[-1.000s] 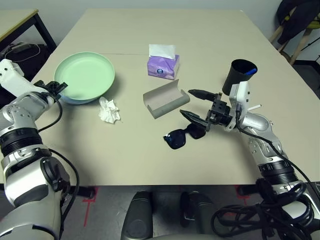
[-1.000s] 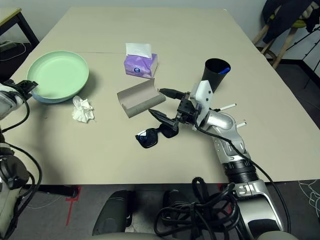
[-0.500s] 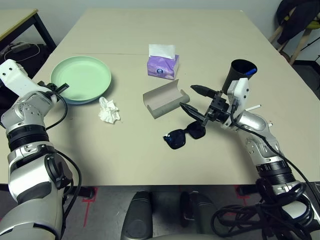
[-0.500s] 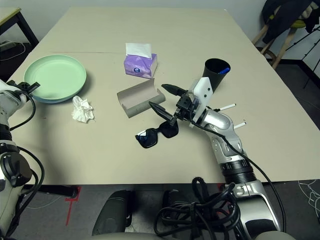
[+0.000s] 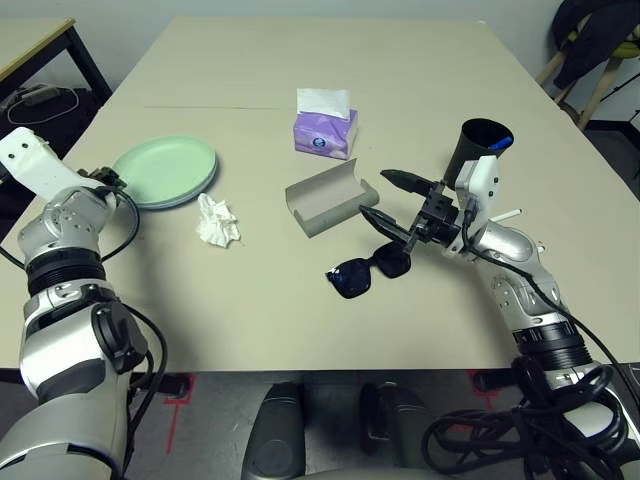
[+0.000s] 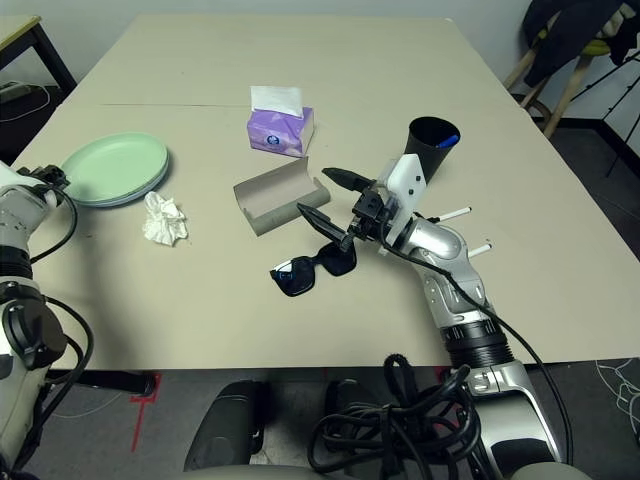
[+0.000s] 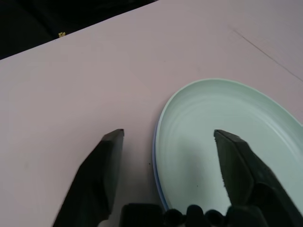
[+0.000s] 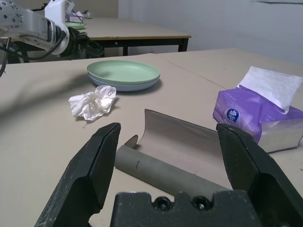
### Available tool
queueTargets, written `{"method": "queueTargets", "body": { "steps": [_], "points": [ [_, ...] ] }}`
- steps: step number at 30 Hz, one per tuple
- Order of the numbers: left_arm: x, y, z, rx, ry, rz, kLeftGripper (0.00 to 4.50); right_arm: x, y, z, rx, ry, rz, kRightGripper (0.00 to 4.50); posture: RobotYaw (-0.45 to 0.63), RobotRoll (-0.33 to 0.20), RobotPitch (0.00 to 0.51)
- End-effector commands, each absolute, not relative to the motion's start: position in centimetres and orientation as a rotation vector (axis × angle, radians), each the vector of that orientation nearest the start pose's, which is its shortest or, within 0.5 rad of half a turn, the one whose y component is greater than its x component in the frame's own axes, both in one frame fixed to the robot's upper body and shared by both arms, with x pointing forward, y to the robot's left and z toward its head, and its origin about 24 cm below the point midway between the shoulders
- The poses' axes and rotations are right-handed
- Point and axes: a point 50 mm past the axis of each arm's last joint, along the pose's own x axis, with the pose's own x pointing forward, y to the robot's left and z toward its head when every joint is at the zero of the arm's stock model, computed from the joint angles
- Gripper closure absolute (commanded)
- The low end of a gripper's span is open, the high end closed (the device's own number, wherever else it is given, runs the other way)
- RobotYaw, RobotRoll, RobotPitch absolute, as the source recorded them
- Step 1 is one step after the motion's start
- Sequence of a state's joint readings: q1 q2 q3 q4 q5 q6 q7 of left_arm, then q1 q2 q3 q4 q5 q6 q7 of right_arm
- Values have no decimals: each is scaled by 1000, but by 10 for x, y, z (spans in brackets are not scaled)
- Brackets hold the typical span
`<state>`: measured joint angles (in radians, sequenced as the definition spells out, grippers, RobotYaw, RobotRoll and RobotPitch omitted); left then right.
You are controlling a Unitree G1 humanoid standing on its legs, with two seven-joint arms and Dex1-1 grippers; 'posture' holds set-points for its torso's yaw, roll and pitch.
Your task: Organize and tidy the items on the table.
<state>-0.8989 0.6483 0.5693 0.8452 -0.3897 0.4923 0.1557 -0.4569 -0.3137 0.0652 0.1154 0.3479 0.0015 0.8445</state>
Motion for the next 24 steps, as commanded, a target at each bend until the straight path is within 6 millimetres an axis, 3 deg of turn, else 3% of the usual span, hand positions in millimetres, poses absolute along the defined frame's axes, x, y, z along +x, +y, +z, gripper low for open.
{"method": "queueTargets", "body": {
  "steps": [1, 9, 17, 24],
  "points": [
    [348, 362, 177, -409, 157, 592, 26, 304, -130, 146, -132, -294, 1004, 0, 194, 0, 123],
    [346, 343, 180, -321, 245, 242, 26, 303, -130, 149, -135, -292, 1001, 0, 190, 0, 122],
    [326, 313, 180, -294, 353, -108, 26, 302, -131, 148, -139, -289, 1001, 0, 185, 0, 120],
    [310, 304, 174, -220, 456, -183, 26, 301, -133, 147, -141, -286, 998, 0, 180, 0, 121]
  ]
}}
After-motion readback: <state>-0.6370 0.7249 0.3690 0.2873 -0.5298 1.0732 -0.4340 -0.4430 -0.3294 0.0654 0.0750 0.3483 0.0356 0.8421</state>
